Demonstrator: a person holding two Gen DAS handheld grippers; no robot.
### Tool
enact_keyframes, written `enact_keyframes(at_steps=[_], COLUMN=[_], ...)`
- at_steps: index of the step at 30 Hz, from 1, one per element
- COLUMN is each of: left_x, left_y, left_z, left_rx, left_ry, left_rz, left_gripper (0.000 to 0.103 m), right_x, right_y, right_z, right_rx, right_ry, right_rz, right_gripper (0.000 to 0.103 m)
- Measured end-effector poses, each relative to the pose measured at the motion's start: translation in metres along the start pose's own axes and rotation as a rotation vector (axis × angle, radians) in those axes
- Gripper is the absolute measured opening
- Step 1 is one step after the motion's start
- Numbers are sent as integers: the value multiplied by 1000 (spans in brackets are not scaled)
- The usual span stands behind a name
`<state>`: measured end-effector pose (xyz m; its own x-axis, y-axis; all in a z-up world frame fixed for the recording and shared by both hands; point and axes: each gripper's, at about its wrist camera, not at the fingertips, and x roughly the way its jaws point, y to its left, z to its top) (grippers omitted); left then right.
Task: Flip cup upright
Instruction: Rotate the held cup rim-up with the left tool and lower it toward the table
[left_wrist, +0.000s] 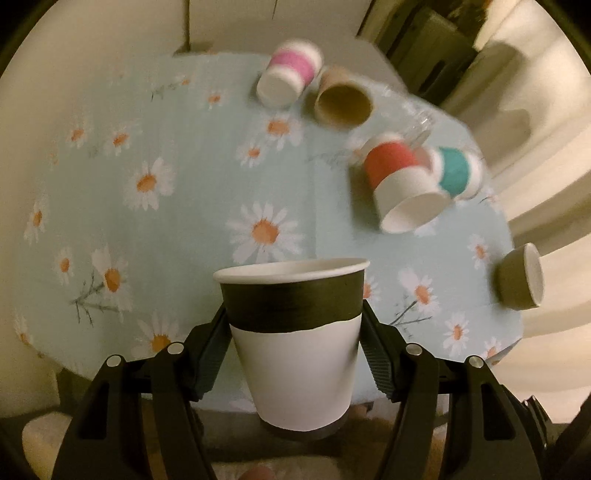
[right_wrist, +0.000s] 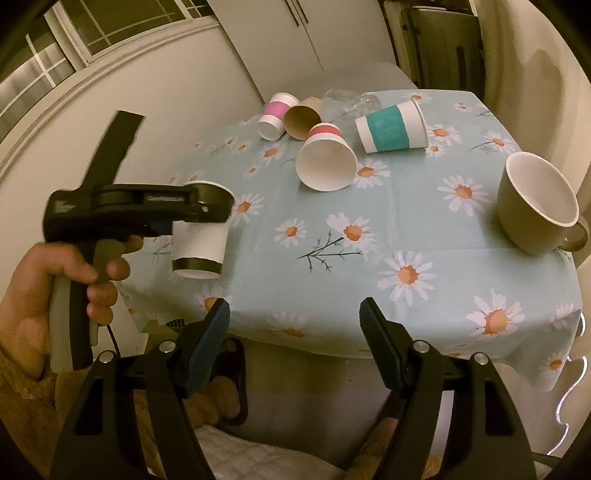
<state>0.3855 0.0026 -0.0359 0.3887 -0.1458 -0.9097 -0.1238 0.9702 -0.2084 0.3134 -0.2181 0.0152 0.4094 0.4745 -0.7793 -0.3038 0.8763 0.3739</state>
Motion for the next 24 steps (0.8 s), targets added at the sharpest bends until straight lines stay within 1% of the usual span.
enact_keyframes(at_steps=[3, 6, 10, 16, 18, 19, 22, 24], left_x=[-12, -25, -33, -41, -39, -35, -27, -22], left_y=[-7, -15, -25, -28, -29, -32, -32, -31], left_z=[-5, -16, -30, -49, -55, -60, -70, -75], left_rx=[30, 96, 161, 202, 222, 242, 263, 268], left_ry=[-83, -218, -356, -513, -564, -594, -627, -650], left_rz=[-8, 2, 17, 7, 21, 40, 55, 46], left_gripper=[64, 64, 64, 64, 64, 64, 64, 64], right_x=[0, 0, 1, 0, 0, 1, 1, 1], right_y=[0, 0, -1, -4, -5, -4, -5, -4], right_z=[-1, -1, 0, 1, 1, 1, 2, 2], right_rx=[1, -4, -5, 8, 5, 2, 0, -6], right_ry=[-4, -2, 5, -1, 0, 1, 1, -4], right_rz=[-1, -3, -12, -21, -26, -29, -32, -23], right_gripper=[72, 72, 72, 72, 72, 72, 72, 72])
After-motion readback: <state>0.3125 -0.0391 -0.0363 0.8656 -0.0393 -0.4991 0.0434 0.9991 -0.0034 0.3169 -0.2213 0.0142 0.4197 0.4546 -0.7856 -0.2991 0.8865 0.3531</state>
